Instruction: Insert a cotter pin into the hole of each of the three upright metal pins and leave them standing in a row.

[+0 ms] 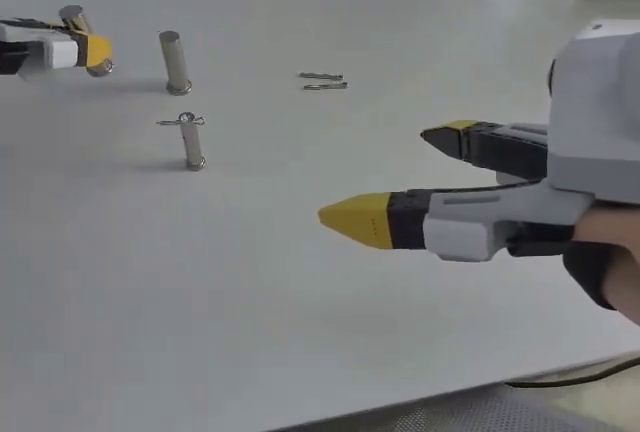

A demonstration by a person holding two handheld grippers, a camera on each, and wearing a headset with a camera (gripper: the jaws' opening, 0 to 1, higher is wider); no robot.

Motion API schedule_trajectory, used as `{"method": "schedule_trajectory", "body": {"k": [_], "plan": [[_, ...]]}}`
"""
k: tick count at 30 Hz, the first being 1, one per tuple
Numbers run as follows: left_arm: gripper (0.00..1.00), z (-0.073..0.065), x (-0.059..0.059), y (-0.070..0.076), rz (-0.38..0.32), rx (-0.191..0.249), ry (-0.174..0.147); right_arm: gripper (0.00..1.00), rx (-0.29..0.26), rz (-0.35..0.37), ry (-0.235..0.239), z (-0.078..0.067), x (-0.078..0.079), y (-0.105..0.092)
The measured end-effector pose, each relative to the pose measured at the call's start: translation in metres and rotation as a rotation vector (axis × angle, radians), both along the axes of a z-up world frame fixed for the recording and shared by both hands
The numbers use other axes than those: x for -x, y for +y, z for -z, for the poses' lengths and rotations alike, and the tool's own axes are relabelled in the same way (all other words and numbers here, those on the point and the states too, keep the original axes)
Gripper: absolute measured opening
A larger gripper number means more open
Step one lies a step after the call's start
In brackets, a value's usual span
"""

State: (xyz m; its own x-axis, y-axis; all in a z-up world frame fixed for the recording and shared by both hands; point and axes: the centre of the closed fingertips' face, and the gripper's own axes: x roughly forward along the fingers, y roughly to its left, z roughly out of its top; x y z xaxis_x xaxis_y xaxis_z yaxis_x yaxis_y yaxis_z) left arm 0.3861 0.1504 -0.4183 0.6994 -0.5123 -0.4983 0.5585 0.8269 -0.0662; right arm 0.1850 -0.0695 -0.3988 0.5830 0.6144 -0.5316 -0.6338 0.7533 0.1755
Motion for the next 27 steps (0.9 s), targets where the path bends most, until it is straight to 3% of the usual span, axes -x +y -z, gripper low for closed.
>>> {"method": "schedule_trajectory", "body": {"k": [2,9,13,15,16,27], "plan": [[0.09,-0.011,0.001,0.003,0.040,-0.035,-0.042,0.84,-0.007,0.003,-0.006,-0.003,0.000,0.000],[0.09,-0.042,0.018,0.003,0.130,-0.014,-0.084,0.84,-0.015,0.006,-0.019,-0.009,0.003,0.002],[0.09,-0.055,0.034,-0.005,0.218,0.004,-0.099,0.83,-0.018,0.002,-0.027,-0.011,0.004,0.003],[0.09,-0.058,0.043,-0.012,0.288,-0.014,-0.117,0.84,-0.019,0.000,-0.031,-0.013,0.006,0.003],[0.09,-0.059,0.048,-0.016,0.334,-0.044,-0.139,0.84,-0.019,0.000,-0.030,-0.014,0.006,0.003],[0.09,-0.066,0.090,-0.052,0.513,0.005,-0.125,0.90,-0.049,0.006,-0.045,-0.021,0.008,0.003]]}}
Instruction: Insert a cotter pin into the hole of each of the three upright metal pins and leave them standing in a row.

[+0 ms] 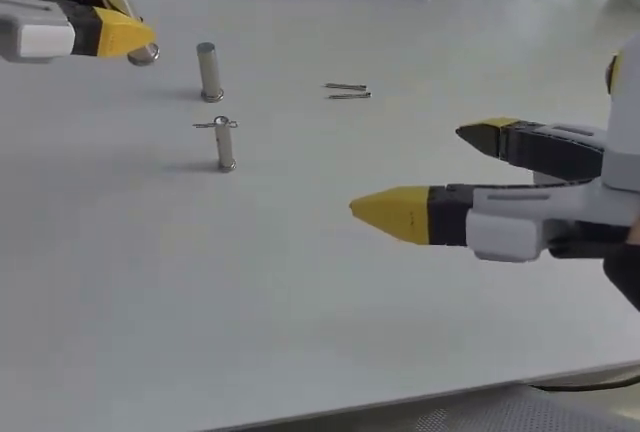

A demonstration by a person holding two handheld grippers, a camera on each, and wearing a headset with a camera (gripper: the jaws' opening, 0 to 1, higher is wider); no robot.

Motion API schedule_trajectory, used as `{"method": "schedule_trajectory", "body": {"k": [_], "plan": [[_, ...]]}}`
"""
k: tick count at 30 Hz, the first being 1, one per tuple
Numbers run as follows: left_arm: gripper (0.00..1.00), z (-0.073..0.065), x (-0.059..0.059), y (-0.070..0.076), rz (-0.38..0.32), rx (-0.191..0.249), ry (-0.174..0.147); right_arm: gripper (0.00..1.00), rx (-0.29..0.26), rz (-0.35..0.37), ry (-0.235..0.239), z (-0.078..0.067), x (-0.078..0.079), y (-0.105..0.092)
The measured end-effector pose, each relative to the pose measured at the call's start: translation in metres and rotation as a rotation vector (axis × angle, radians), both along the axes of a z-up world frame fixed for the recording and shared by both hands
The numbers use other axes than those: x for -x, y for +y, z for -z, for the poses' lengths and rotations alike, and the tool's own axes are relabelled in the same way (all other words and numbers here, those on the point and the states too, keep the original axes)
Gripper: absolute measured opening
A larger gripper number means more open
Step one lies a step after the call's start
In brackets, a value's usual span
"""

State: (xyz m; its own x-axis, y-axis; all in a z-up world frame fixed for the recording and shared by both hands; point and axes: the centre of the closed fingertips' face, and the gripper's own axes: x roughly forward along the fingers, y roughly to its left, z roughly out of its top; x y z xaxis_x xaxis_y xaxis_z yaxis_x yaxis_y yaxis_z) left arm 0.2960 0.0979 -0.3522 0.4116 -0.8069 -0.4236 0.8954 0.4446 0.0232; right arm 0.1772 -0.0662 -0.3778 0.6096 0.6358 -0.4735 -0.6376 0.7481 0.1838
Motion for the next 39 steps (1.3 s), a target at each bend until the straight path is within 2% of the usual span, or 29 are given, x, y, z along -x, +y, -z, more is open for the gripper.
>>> {"method": "schedule_trajectory", "body": {"k": [6,10,16,23,29,30,33,39], "plan": [[0.09,0.006,0.028,-0.025,0.092,-0.011,0.026,0.92,-0.001,-0.016,0.001,0.000,0.004,0.003],[0.09,0.019,0.041,-0.037,0.117,-0.004,0.065,0.94,0.006,-0.017,-0.009,0.001,0.004,0.004],[0.09,0.037,0.054,-0.053,0.142,-0.004,0.108,0.96,0.002,-0.012,-0.016,-0.001,0.004,0.001],[0.09,0.051,0.076,-0.074,0.185,-0.032,0.124,0.98,0.006,-0.011,-0.001,0.004,0.005,-0.001],[0.09,0.067,0.086,-0.087,0.195,-0.065,0.131,0.98,0.009,-0.015,0.005,0.007,0.005,0.000],[0.09,0.072,0.080,-0.084,0.183,-0.068,0.142,0.98,0.010,-0.017,0.007,0.007,0.006,0.000],[0.09,0.080,0.081,-0.087,0.185,-0.096,0.130,0.98,0.011,-0.014,0.012,0.009,0.006,-0.001],[0.09,0.090,0.085,-0.095,0.181,-0.097,0.135,0.98,0.011,-0.017,0.021,0.012,0.007,-0.002]]}}
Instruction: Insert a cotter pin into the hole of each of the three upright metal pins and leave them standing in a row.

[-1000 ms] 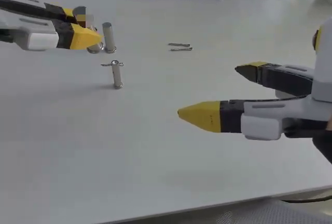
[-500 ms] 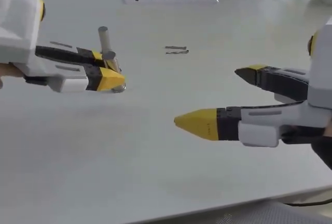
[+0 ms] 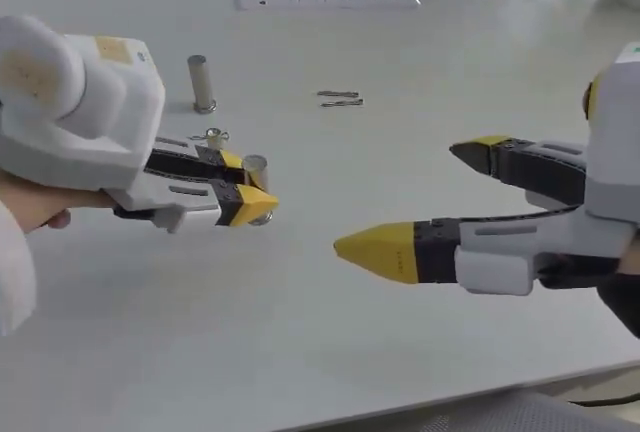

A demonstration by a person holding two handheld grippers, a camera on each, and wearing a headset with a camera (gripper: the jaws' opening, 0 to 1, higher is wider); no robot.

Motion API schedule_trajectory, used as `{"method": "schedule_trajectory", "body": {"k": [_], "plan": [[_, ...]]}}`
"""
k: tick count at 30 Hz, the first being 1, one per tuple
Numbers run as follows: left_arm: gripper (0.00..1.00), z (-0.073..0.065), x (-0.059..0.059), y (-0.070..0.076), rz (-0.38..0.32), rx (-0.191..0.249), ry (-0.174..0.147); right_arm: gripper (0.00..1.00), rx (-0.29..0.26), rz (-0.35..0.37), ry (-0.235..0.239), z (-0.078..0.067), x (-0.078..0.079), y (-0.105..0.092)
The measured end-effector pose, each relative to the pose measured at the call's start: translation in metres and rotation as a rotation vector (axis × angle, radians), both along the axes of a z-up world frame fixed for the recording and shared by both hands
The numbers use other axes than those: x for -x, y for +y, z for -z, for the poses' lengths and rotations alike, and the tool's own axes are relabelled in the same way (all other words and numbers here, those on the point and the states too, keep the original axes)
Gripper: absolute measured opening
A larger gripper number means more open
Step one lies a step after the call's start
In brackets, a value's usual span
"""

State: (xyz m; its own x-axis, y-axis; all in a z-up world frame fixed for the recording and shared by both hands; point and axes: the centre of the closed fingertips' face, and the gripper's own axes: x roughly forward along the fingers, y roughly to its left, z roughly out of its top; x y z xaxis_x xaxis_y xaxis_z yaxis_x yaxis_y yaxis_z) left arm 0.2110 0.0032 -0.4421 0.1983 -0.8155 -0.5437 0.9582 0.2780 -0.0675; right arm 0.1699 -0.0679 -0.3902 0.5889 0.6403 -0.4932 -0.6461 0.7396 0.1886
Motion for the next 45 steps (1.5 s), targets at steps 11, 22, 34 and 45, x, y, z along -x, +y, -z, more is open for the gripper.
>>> {"method": "schedule_trajectory", "body": {"k": [11,22,34,45], "plan": [[0.09,0.014,0.013,-0.009,0.054,-0.025,-0.018,0.97,0.009,0.009,0.001,0.003,0.001,-0.002],[0.09,0.021,0.018,-0.013,0.065,-0.031,-0.025,0.96,0.013,0.012,0.012,0.006,0.003,-0.001],[0.10,0.022,0.019,-0.009,0.040,-0.008,-0.012,0.94,0.011,0.005,0.024,0.010,0.002,0.004],[0.17,0.020,0.017,-0.010,0.002,0.031,-0.008,0.93,0.016,0.005,0.024,0.010,0.002,0.004]]}}
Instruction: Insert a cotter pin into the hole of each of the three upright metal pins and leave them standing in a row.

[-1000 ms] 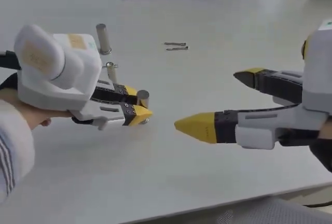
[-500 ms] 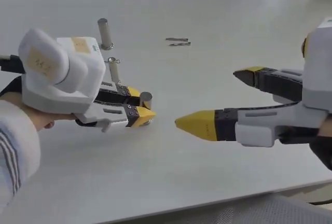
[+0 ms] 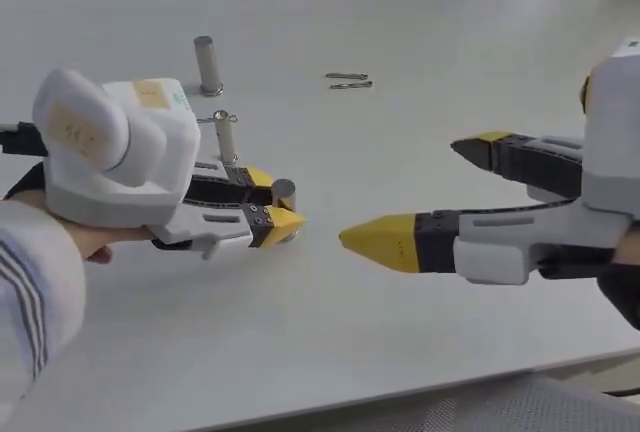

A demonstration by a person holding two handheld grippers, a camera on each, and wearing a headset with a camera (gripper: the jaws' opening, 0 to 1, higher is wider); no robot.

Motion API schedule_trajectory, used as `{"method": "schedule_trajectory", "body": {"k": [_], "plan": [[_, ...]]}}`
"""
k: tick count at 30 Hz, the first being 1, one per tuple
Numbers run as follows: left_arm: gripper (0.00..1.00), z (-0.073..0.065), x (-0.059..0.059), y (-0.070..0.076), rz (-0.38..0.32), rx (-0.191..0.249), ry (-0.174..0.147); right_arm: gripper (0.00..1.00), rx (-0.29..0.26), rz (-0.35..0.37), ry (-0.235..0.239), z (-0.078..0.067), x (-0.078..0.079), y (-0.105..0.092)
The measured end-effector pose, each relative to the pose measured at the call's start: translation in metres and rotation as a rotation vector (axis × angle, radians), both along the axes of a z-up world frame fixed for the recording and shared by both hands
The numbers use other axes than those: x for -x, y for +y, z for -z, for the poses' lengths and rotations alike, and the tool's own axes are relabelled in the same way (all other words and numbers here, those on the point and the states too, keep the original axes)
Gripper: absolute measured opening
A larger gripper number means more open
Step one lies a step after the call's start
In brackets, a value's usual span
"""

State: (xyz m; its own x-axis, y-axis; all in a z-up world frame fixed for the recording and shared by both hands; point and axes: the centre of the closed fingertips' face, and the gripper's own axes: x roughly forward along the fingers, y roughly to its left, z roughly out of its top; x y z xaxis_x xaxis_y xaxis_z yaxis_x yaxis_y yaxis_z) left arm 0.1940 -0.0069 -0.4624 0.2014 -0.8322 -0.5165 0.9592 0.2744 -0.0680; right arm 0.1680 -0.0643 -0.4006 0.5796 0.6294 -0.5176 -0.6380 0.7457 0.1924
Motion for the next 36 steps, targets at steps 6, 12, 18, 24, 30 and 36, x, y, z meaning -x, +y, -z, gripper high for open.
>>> {"method": "schedule_trajectory", "body": {"k": [6,12,18,24,30,36], "plan": [[0.30,-0.023,0.003,0.005,0.004,0.061,0.000,0.93,0.004,0.003,-0.001,-0.001,-0.001,-0.004],[0.45,-0.038,0.013,0.025,0.013,0.080,0.018,0.93,0.007,0.005,-0.002,-0.001,-0.003,-0.007],[0.80,-0.048,0.024,0.039,-0.030,0.093,0.029,0.91,0.022,0.003,0.010,0.000,-0.005,-0.012],[0.85,-0.049,0.039,0.051,-0.052,0.088,0.046,0.92,0.054,-0.008,-0.001,-0.002,-0.012,-0.018],[0.99,-0.054,0.054,0.050,-0.098,0.142,0.097,0.90,0.084,-0.026,-0.013,-0.003,-0.027,-0.029],[0.99,-0.043,0.048,0.065,-0.160,0.115,0.086,0.86,0.193,-0.086,-0.050,-0.001,-0.044,-0.043]]}}
